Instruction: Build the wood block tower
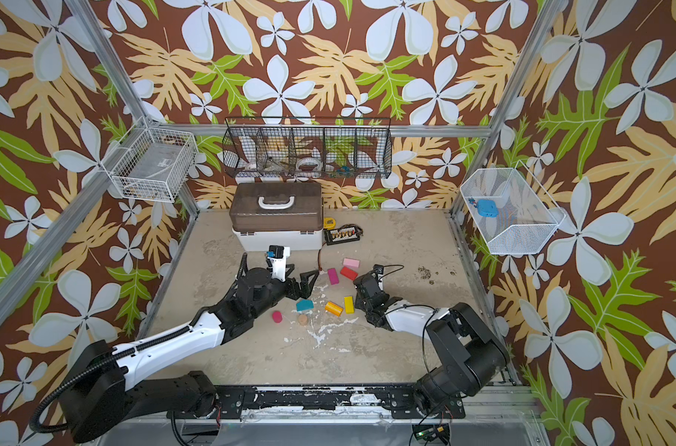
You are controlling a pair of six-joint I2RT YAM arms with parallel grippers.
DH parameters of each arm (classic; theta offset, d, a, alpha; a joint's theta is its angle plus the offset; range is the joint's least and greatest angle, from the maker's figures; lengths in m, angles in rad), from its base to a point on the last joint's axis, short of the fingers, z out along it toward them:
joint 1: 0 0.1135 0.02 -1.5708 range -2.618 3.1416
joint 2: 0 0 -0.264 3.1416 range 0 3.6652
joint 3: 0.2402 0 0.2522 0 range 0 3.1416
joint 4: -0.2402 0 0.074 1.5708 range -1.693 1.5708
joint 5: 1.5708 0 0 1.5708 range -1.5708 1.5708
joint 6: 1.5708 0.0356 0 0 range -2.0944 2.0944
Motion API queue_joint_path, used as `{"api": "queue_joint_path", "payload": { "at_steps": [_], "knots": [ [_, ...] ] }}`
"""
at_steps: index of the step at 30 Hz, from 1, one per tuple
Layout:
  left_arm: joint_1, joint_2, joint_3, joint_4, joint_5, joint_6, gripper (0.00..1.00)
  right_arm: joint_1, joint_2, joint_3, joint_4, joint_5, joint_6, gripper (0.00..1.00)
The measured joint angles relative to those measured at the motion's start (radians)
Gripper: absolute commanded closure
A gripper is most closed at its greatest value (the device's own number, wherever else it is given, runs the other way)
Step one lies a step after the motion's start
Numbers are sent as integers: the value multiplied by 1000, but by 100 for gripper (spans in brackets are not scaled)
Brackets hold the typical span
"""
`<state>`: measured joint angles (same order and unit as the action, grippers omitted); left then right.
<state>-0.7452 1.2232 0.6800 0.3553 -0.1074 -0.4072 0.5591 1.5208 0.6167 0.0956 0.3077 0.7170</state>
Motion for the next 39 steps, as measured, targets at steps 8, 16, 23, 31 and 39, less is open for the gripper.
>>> {"api": "queue_joint_path", "payload": {
  "at_steps": [8,16,23,31,39],
  "knots": [
    [0,0,0,0,0,0,0,0,-154,-32,-35,2,-15,52],
    [0,-6,0,0,-5,0,0,19,-407,-102,-76,-32,-11,40],
    [0,-45,-32,0,-56,-3,0,148,-437,-128,-82,-40,6,37],
    [0,-95,-56,3,-75,-7,0,139,-336,-92,-103,42,11,35],
    [0,-103,-62,10,-76,-7,0,57,-239,-90,-62,19,0,36]
  ]
}}
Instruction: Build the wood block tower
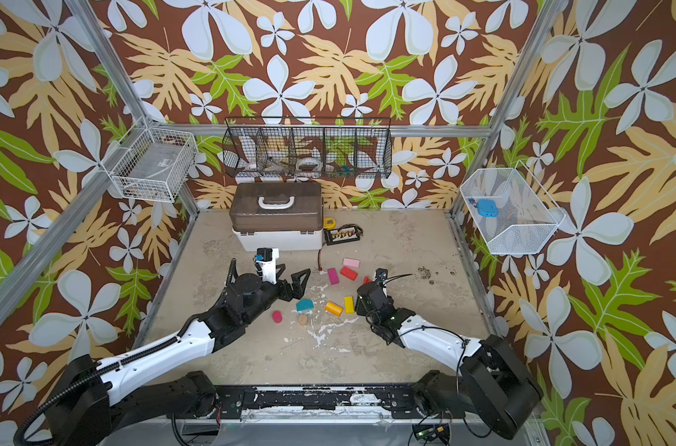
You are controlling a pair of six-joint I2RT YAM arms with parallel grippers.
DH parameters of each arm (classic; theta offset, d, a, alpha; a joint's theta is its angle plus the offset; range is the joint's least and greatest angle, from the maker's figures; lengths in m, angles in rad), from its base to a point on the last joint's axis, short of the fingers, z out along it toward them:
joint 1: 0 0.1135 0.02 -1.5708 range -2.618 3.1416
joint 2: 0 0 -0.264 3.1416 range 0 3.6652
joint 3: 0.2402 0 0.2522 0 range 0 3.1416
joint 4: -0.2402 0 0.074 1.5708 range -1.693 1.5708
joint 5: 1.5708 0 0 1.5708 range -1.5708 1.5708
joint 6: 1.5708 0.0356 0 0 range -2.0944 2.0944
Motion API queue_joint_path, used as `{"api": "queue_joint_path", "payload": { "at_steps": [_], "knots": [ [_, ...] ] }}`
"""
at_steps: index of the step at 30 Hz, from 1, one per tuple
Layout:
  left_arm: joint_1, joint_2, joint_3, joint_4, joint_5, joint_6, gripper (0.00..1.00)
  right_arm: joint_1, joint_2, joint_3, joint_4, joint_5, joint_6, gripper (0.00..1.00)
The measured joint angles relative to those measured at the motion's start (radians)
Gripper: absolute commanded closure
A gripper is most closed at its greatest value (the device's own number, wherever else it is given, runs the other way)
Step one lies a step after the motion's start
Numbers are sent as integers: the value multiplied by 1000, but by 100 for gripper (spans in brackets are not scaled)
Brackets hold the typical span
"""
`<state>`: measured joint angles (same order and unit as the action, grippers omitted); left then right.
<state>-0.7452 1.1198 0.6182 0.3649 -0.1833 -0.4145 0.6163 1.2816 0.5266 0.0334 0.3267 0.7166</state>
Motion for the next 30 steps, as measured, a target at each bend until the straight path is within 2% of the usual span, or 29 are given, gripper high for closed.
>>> {"api": "queue_joint_path", "payload": {
  "at_steps": [3,4,7,15,20,26,30],
  "knots": [
    [0,9,0,0,0,0,0,-38,45,9,8,-22,-8,35],
    [0,16,2,0,0,0,0,-60,81,27,15,-43,-15,38],
    [0,33,6,0,1,0,0,-104,284,153,39,-60,-44,38],
    [0,48,11,8,1,-1,0,-114,390,238,24,-68,-75,41],
    [0,54,11,8,1,-1,0,-113,377,240,15,-61,-84,40],
    [0,54,11,8,0,0,0,-117,267,227,-13,-35,-92,36],
    [0,55,11,7,-3,0,0,-181,202,226,-31,-48,-96,35]
  ]
}}
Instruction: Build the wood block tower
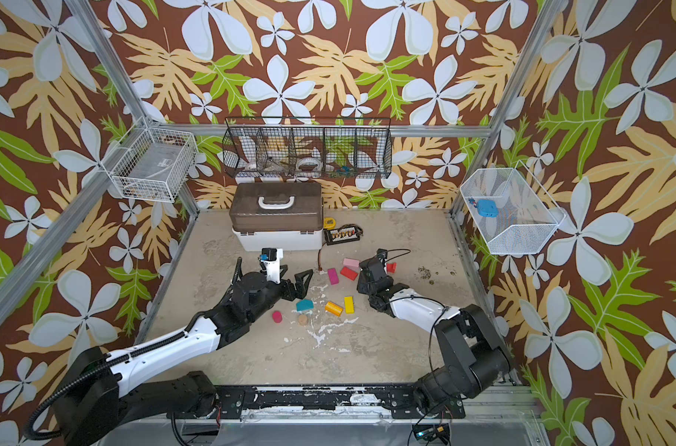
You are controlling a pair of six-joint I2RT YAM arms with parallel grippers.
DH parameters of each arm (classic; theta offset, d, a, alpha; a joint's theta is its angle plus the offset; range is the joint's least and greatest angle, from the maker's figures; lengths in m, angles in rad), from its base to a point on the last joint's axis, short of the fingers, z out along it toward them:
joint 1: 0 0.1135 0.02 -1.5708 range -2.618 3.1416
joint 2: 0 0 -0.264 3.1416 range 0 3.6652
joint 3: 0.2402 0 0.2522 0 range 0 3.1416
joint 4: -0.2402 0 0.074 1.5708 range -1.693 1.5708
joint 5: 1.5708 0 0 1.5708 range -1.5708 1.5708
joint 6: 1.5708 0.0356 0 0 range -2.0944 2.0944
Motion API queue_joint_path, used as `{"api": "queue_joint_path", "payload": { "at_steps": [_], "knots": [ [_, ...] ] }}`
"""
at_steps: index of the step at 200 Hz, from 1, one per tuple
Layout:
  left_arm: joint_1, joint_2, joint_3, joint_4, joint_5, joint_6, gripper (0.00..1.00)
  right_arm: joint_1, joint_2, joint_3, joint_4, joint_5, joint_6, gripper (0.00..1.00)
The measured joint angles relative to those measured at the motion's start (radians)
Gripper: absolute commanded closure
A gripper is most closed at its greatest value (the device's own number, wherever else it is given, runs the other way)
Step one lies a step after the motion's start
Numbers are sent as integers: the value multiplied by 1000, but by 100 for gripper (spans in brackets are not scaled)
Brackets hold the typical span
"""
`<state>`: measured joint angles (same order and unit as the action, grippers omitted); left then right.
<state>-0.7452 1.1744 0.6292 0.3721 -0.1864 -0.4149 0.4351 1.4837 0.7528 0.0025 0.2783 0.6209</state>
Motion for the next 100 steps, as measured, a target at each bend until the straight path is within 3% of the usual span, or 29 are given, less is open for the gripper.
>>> {"api": "queue_joint_path", "payload": {
  "at_steps": [48,100],
  "knots": [
    [0,6,0,0,-8,0,0,-251,-27,14,-8,-76,4,34],
    [0,26,0,1,-5,0,1,-290,191,201,-33,-116,-23,44]
  ]
}}
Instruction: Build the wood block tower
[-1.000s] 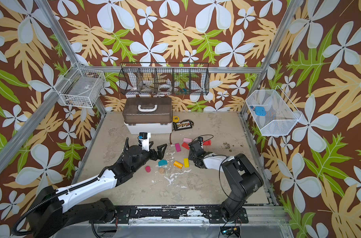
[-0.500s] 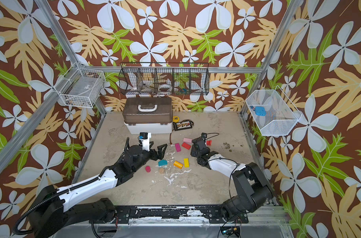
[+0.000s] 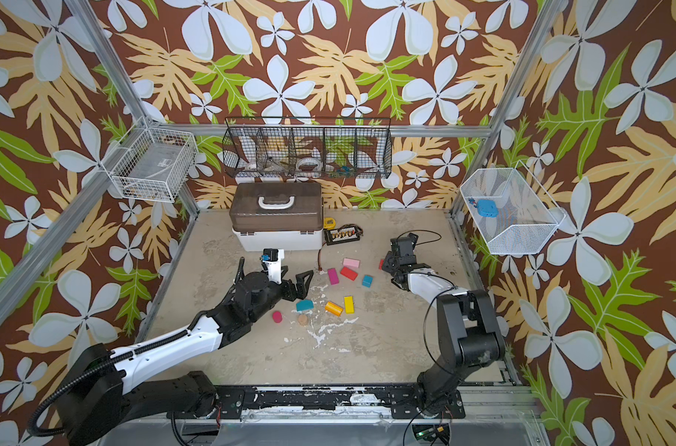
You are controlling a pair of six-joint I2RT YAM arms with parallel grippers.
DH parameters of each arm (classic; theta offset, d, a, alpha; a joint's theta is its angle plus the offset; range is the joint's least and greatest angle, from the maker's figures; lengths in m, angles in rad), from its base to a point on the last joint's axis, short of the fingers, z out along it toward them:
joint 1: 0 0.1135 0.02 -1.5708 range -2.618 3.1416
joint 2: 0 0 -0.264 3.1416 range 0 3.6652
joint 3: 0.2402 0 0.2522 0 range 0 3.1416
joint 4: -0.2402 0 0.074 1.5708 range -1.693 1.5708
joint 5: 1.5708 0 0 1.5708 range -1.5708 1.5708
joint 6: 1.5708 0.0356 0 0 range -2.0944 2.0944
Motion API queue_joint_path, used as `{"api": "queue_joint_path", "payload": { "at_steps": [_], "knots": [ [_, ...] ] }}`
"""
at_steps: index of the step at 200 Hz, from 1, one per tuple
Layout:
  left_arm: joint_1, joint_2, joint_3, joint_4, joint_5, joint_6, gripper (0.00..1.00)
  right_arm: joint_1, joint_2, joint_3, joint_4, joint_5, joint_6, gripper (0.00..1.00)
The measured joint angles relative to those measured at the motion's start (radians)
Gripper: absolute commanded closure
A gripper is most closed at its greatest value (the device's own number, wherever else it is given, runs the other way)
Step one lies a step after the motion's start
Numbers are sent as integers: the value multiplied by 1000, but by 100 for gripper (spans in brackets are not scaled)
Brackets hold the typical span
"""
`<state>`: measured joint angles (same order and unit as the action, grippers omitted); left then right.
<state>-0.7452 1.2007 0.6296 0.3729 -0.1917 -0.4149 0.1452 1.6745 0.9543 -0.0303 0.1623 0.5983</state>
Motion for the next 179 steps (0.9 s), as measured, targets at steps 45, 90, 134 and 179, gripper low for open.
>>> {"api": "queue_joint_path", "payload": {
  "at_steps": [45,90,134,179],
  "knots": [
    [0,33,21,-1,40,-3,1,-13,155,116,-39,16,-28,57],
    [0,54,35,-2,48,-7,2,-13,194,134,-51,-1,-38,78],
    [0,57,40,-3,51,-7,2,-9,169,89,-24,-9,-27,85],
    [0,55,44,-3,50,-7,1,31,119,16,18,-14,-11,91]
  ]
}}
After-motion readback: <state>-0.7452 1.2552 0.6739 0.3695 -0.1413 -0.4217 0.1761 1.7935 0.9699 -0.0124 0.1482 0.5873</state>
